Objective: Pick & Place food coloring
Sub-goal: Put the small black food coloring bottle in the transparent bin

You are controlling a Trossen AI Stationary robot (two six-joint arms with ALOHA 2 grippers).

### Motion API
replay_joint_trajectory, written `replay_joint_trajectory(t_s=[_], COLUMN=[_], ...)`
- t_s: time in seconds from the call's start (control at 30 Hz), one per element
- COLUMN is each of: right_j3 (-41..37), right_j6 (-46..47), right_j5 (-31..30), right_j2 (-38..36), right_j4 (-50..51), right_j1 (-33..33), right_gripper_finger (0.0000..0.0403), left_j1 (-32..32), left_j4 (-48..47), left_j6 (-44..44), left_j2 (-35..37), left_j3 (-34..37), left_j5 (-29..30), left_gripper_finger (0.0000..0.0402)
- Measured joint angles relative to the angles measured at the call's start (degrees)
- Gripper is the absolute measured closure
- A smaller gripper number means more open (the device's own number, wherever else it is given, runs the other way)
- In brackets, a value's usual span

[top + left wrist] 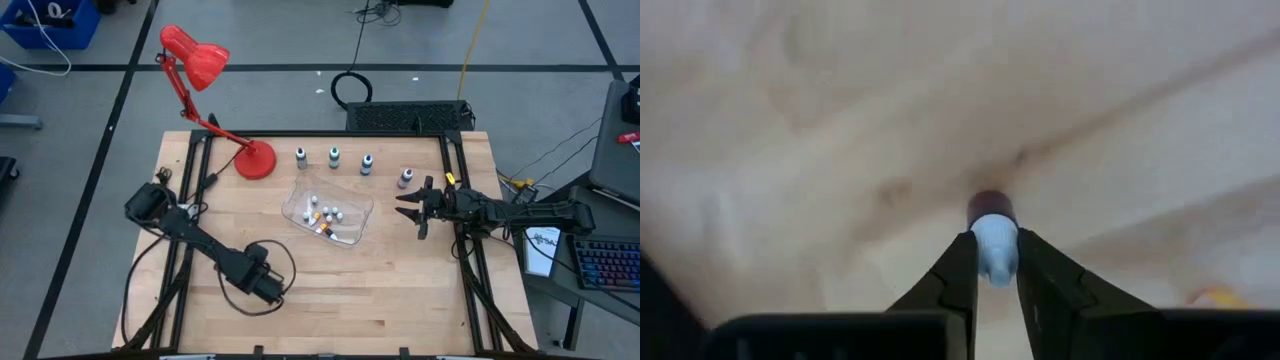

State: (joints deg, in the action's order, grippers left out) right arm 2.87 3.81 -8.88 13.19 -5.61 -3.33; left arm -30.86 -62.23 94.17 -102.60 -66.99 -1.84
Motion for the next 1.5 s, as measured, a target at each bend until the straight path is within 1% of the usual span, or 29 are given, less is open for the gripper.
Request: replay_joint_trajectory(t_s=[0.13,0.23,0.3,0.4,0.5,0.6,0.67,0.8,0.9,1.0,1.07,1.13,1.23,1.37,1.5], right_j3=[0.0,0.0,0.0,0.0,0.0,0.0,0.0,0.0,0.0,0.0,0.0,0.0,0.0,0.0,0.0], right_j6=[0.0,0.0,0.0,0.0,0.0,0.0,0.0,0.0,0.0,0.0,0.0,0.0,0.0,0.0,0.0], right_j5=[0.0,0.0,0.0,0.0,0.0,0.0,0.0,0.0,0.0,0.0,0.0,0.0,0.0,0.0,0.0], right_j2=[0.0,0.0,0.0,0.0,0.0,0.0,0.0,0.0,0.0,0.0,0.0,0.0,0.0,0.0,0.0], right_j4=[0.0,0.0,0.0,0.0,0.0,0.0,0.0,-0.1,-0.1,-0.1,-0.1,-0.1,-0.1,-0.1,-0.1], right_j1=[0.0,0.0,0.0,0.0,0.0,0.0,0.0,0.0,0.0,0.0,0.0,0.0,0.0,0.0,0.0], right_gripper_finger=[0.0259,0.0259,0.0259,0.0259,0.0259,0.0259,0.0259,0.0259,0.0259,0.0259,0.0259,0.0259,0.0259,0.0259,0.0259], left_j1=[3.6,7.0,9.9,15.3,21.2,26.7,29.5,33.3,35.2,36.6,37.5,38.1,38.6,38.7,38.8], left_j4=[-2.6,-6.2,-8.2,-10.0,-9.9,-7.9,-8.1,-11.2,-15.0,-17.4,-17.9,-17.9,-17.6,-16.7,-12.8], left_j6=[-6.4,-13.4,-20.0,-31.1,-44.4,-58.4,-66.9,-78.6,-83.2,-85.8,-86.5,-87.1,-87.7,-87.7,-87.9], left_j2=[2.4,5.0,6.7,8.0,8.0,5.6,2.3,-5.9,-12.2,-16.8,-18.8,-20.3,-21.8,-22.6,-22.6], left_j3=[-1.2,-4.2,-7.0,-13.0,-20.2,-27.6,-32.5,-43.0,-49.6,-52.2,-52.0,-51.1,-50.2,-49.5,-46.6], left_j5=[0.6,3.4,6.4,10.9,12.7,12.0,11.2,9.5,9.3,9.3,8.6,6.4,5.9,5.7,4.6], left_gripper_finger=[0.0349,0.0349,0.0349,0.0349,0.0349,0.0349,0.0349,0.035,0.035,0.035,0.035,0.035,0.035,0.035,0.0351])
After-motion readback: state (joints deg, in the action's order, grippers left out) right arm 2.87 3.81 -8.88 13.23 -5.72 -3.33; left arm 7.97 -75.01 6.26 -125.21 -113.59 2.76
